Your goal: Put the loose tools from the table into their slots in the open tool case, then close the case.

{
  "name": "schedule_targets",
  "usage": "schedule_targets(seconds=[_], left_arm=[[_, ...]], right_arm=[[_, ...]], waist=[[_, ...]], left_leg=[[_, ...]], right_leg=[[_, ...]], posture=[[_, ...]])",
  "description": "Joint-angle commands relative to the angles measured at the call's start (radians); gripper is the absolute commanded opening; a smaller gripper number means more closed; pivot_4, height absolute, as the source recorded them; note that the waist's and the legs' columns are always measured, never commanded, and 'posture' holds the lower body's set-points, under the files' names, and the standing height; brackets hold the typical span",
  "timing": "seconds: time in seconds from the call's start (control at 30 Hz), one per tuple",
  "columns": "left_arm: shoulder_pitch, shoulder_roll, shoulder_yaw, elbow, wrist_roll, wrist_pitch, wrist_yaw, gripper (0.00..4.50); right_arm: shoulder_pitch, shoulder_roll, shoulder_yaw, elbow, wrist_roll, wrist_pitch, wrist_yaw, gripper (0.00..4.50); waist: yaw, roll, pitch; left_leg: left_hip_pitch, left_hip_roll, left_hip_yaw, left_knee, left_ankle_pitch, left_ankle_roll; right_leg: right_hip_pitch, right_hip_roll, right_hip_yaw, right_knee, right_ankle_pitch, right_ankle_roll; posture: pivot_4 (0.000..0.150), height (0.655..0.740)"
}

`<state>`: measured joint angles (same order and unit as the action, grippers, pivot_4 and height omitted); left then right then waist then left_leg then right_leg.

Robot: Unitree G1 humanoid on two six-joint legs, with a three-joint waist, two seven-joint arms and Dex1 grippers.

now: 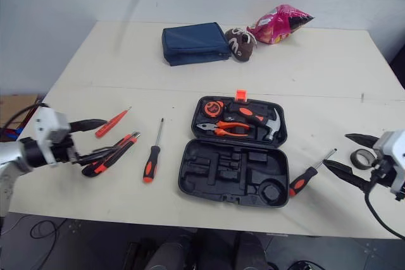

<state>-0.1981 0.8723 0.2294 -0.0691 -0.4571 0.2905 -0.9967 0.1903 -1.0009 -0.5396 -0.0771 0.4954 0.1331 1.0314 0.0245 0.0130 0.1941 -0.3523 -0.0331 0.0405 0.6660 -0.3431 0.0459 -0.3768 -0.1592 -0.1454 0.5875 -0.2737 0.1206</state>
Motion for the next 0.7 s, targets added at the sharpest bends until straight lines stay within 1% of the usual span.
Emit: schedule_targets(seconds=[0.03,0.07,0.1,0.13,0.17,0.2,0.23,0.33,0.37,0.53,0.7], left_arm=[[-0.051,-0.033,-0.069,-0.075,0.014,0.046,0.037,4.24],[-0.066,-0.047,-0.100,-0.096,0.009,0.075,0.036,3.95],[-0.076,-0.056,-0.122,-0.111,0.007,0.097,0.036,3.60],[-0.085,-0.062,-0.136,-0.117,0.007,0.112,0.035,3.15],[-0.108,-0.079,-0.177,-0.126,0.029,0.123,0.047,2.71],[-0.145,-0.115,-0.217,-0.116,0.057,0.143,0.086,2.25],[-0.187,-0.148,-0.259,-0.093,0.097,0.147,0.117,1.79],[-0.262,-0.209,-0.334,-0.036,0.175,0.157,0.161,0.36],[-0.273,-0.220,-0.348,-0.026,0.192,0.157,0.167,0.06],[-0.356,-0.294,-0.445,0.078,0.257,0.153,0.149,0.06],[-0.410,-0.355,-0.485,0.169,0.310,0.128,0.161,0.06]], right_arm=[[-0.046,0.010,0.051,-0.002,-0.045,-0.012,-0.013,3.12],[-0.063,0.013,0.077,-0.002,-0.060,-0.013,-0.015,2.63],[-0.075,0.016,0.095,-0.001,-0.072,-0.014,-0.016,2.03],[-0.086,0.018,0.110,0.000,-0.082,-0.012,-0.018,1.47],[-0.099,0.020,0.139,0.003,-0.103,-0.021,-0.014,1.02],[-0.118,0.027,0.180,0.010,-0.140,-0.037,-0.023,0.45],[-0.145,0.038,0.221,0.018,-0.174,-0.049,-0.035,0.01],[-0.206,0.058,0.298,0.046,-0.250,-0.061,-0.074,0.00],[-0.219,0.060,0.317,0.056,-0.272,-0.061,-0.081,0.00],[-0.294,0.074,0.408,0.086,-0.353,-0.014,-0.119,0.00],[-0.374,0.122,0.474,0.080,-0.357,0.013,-0.118,0.00]], waist=[[0.003,0.000,0.000],[0.003,0.000,0.000],[0.003,0.000,0.000],[0.003,0.000,0.000],[0.002,0.000,0.000],[0.003,0.000,0.000],[0.005,0.000,0.000],[0.004,-0.001,0.000],[0.004,-0.001,0.000],[0.001,-0.001,0.000],[0.001,-0.001,0.000]], left_leg=[[0.000,0.000,0.000,0.000,0.000,0.000],[0.000,0.000,0.000,0.001,0.000,0.000],[0.000,0.001,0.000,0.001,0.000,0.001],[0.000,0.001,0.000,0.001,0.000,0.001],[0.000,0.001,0.000,0.001,0.000,0.001],[0.000,0.001,0.000,0.001,0.000,0.001],[0.000,0.001,0.000,0.002,0.000,0.001],[-0.001,0.002,0.000,0.008,0.001,0.001],[-0.001,0.002,0.000,0.008,0.001,0.001],[-0.003,0.004,0.001,0.010,0.000,0.000],[-0.004,0.006,0.000,0.014,0.000,0.000]], right_leg=[[0.000,0.002,0.001,0.000,0.000,0.000],[0.000,0.003,0.002,0.000,0.000,0.000],[0.000,0.004,0.003,0.000,0.000,0.000],[0.000,0.005,0.003,0.000,0.000,0.000],[0.000,0.005,0.004,-0.001,0.000,0.000],[0.000,0.006,0.004,-0.001,0.000,0.000],[0.001,0.007,0.004,0.000,0.000,0.000],[0.001,0.007,0.004,0.002,0.000,0.000],[0.001,0.008,0.005,0.002,0.000,0.000],[0.000,0.010,0.004,0.002,0.000,0.000],[0.000,0.010,0.004,0.002,0.000,0.000]], posture=[[0.150,0.7400],[0.150,0.7400],[0.150,0.7400],[0.150,0.7400],[0.150,0.7400],[0.150,0.7400],[0.150,0.7400],[0.150,0.7400],[0.150,0.7400],[0.150,0.7400],[0.150,0.7400]])
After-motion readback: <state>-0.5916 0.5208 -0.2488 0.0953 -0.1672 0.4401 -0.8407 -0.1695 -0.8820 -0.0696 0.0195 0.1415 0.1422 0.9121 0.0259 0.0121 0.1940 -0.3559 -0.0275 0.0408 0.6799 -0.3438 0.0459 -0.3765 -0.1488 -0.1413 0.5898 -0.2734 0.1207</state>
